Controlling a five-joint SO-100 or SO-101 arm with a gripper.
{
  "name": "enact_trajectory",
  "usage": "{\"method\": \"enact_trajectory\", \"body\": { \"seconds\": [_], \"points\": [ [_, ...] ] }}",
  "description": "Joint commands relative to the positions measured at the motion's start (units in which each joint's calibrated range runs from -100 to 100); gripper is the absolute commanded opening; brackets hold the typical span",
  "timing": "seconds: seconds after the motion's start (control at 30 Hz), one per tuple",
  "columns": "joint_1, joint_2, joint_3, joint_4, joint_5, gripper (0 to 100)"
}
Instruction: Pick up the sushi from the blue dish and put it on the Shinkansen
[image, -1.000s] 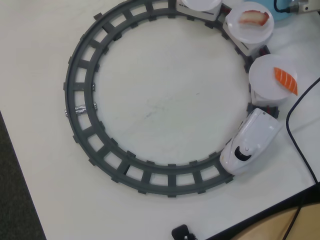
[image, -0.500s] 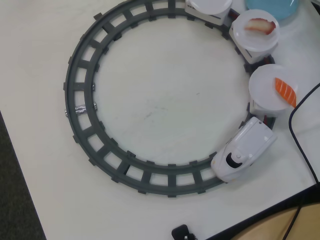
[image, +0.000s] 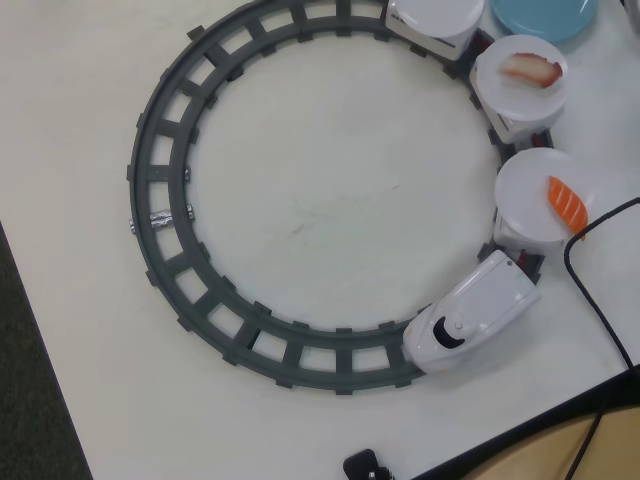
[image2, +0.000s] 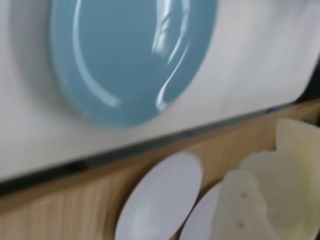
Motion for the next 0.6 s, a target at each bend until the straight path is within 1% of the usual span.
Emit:
{"method": "enact_trajectory", "body": {
  "seconds": [0.0, 0.13, 0.23, 0.37, 0.57],
  "points": [
    [-4.92, -4.31, 0.79, -3.11, -2.48, 2],
    [-10.38, -4.39, 0.79, -3.62, -4.78, 2],
    [-13.29, -4.14, 0.88, -6.53, -6.67, 2],
    [-14.52, -2.64, 0.88, -9.27, -7.41, 2],
    [-15.13, 2.37, 0.88, -9.61, -7.62, 2]
  ]
}}
